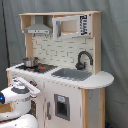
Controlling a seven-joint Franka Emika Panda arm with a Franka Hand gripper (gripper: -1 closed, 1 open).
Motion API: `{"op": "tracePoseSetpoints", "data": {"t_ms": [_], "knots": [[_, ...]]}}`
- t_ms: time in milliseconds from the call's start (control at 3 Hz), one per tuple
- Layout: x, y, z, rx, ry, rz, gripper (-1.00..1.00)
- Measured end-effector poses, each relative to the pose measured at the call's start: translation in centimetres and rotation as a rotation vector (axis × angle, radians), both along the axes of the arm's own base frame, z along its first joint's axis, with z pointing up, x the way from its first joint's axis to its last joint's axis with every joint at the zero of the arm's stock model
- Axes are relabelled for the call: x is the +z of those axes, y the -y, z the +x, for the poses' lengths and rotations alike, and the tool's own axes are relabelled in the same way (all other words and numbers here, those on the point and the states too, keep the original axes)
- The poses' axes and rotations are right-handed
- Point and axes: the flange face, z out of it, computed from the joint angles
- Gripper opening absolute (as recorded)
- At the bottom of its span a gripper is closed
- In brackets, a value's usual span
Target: Play with the kitchen
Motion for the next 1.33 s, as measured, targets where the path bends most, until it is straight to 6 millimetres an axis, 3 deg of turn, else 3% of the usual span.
{"op": "tracePoseSetpoints", "data": {"t_ms": [1333], "knots": [[-0.09,-0.11,-0.05,0.02,0.023,-0.447,-1.0]]}}
